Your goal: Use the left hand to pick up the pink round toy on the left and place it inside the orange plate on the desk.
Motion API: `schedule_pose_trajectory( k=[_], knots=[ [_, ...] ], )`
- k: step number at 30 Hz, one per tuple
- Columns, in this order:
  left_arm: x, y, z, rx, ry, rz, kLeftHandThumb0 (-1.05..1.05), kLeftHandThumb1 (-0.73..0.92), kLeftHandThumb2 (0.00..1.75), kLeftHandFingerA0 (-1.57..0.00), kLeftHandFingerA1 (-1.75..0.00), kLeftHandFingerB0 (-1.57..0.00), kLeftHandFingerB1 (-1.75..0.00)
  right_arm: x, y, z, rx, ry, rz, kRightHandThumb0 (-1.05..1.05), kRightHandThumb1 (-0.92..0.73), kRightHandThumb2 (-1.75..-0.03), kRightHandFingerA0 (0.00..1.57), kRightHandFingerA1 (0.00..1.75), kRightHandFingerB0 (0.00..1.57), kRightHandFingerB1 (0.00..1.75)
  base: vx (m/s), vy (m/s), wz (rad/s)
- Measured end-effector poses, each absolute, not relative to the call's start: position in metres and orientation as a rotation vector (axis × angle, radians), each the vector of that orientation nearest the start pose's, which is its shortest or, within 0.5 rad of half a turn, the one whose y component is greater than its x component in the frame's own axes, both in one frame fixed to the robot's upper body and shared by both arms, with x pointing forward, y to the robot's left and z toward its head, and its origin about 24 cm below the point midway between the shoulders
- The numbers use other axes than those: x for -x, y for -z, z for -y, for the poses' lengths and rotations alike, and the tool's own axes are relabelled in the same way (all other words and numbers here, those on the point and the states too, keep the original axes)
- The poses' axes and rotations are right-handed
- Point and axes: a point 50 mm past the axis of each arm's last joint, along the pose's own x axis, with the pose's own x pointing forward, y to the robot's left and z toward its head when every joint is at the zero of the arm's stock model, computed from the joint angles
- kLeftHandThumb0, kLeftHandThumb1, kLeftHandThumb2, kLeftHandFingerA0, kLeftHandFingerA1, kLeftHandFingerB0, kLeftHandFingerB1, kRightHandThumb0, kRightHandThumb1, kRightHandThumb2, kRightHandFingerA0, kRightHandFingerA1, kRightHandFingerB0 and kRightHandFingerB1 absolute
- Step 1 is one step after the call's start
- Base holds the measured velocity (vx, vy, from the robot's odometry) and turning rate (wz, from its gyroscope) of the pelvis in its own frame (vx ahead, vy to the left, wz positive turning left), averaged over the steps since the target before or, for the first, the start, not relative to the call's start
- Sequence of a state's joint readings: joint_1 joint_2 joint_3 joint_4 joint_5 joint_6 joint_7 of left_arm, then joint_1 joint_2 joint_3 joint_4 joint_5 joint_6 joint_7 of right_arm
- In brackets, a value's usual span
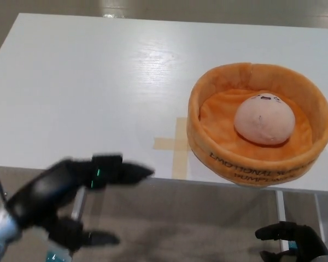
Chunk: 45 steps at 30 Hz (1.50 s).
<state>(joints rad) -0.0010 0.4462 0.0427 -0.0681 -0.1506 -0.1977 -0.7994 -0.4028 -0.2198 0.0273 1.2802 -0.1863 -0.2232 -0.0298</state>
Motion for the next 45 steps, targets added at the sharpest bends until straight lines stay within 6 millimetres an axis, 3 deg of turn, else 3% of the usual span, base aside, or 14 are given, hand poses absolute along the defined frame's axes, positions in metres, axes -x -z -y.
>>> schedule_pose_trajectory(
  k=[7,8,18,19,24,25,28,29,31,38,39,42,43,45],
  knots=[
    [-0.217,-0.008,-0.205,-0.184,0.79,-0.16,-0.2,0.47,0.54,-0.36,-0.34,-0.43,-0.34,-0.252,0.09,0.213,0.419,-0.04,-0.661,-0.14,-0.59,-0.57,0.61,0.82,0.63,0.74,0.0,0.0,0.01],
    [-0.215,0.002,-0.205,-0.162,0.78,-0.197,-0.35,0.4,0.62,-0.33,-0.4,-0.38,-0.4,-0.252,0.09,0.213,0.42,-0.041,-0.661,-0.15,-0.59,-0.57,0.61,0.82,0.62,0.73,0.0,0.0,0.0],
    [-0.208,0.059,-0.213,-0.137,0.654,-0.425,-0.29,0.52,0.55,-0.36,-0.35,-0.43,-0.34,-0.252,0.09,0.214,0.421,-0.041,-0.662,-0.14,-0.58,-0.57,0.64,0.85,0.62,0.75,0.0,0.0,0.0],
    [-0.208,0.059,-0.213,-0.137,0.654,-0.425,-0.44,0.42,0.69,-0.37,-0.44,-0.42,-0.44,-0.252,0.09,0.214,0.421,-0.041,-0.662,-0.15,-0.59,-0.57,0.63,0.84,0.63,0.74,0.0,0.0,0.0],
    [-0.208,0.075,-0.222,-0.167,0.56,-0.503,-0.42,0.52,0.57,-0.36,-0.33,-0.45,-0.35,-0.252,0.09,0.214,0.421,-0.04,-0.663,-0.14,-0.58,-0.57,0.64,0.85,0.63,0.75,0.0,0.0,0.0],
    [-0.209,0.077,-0.223,-0.175,0.541,-0.514,-0.5,0.42,0.71,-0.17,-0.41,-0.34,-0.43,-0.252,0.09,0.214,0.421,-0.04,-0.663,-0.14,-0.59,-0.57,0.62,0.85,0.61,0.75,0.0,0.0,0.0],
    [-0.211,0.081,-0.228,-0.196,0.481,-0.544,-0.43,0.54,0.57,-0.17,-0.3,-0.36,-0.32,-0.252,0.09,0.214,0.421,-0.04,-0.662,-0.14,-0.58,-0.57,0.64,0.86,0.62,0.76,0.0,0.0,0.0],
    [-0.212,0.082,-0.229,-0.201,0.469,-0.55,-0.53,0.42,0.71,-0.1,-0.4,-0.23,-0.41,-0.252,0.09,0.214,0.421,-0.04,-0.663,-0.12,-0.58,-0.58,0.63,0.86,0.62,0.75,0.0,0.0,0.0],
    [-0.213,0.085,-0.232,-0.213,0.426,-0.571,-0.47,0.52,0.57,-0.17,-0.34,-0.14,-0.27,-0.252,0.09,0.214,0.421,-0.04,-0.663,-0.12,-0.58,-0.59,0.69,0.92,0.64,0.78,0.0,0.0,0.0],
    [-0.21,0.096,-0.242,-0.221,0.288,-0.68,-0.45,0.52,0.56,-0.11,-0.31,-0.11,-0.27,-0.248,0.093,0.214,0.418,-0.041,-0.674,-0.14,-0.56,-0.6,0.67,0.91,0.63,0.78,0.0,0.0,0.0],
    [-0.206,0.101,-0.246,-0.216,0.239,-0.72,-0.31,0.41,0.94,-0.01,-0.5,0.0,-0.49,-0.245,0.095,0.214,0.416,-0.041,-0.68,-0.14,-0.56,-0.6,0.66,0.9,0.64,0.79,0.0,0.0,0.0],
    [-0.201,0.106,-0.25,-0.224,0.181,-0.768,-0.31,0.41,0.94,-0.01,-0.51,0.0,-0.49,-0.241,0.097,0.214,0.414,-0.04,-0.691,-0.15,-0.56,-0.6,0.67,0.91,0.64,0.79,0.0,0.0,0.0],
    [-0.201,0.106,-0.25,-0.227,0.177,-0.77,-0.52,0.48,0.66,-0.13,-0.38,-0.13,-0.33,-0.241,0.098,0.215,0.414,-0.04,-0.692,-0.15,-0.56,-0.6,0.66,0.89,0.65,0.78,0.0,0.0,0.0],
    [-0.2,0.109,-0.252,-0.252,0.133,-0.798,-0.47,0.51,0.57,-0.23,-0.36,-0.17,-0.28,-0.239,0.099,0.215,0.412,-0.039,-0.693,-0.14,-0.56,-0.6,0.66,0.9,0.63,0.77,0.0,0.0,0.0]
  ],
)
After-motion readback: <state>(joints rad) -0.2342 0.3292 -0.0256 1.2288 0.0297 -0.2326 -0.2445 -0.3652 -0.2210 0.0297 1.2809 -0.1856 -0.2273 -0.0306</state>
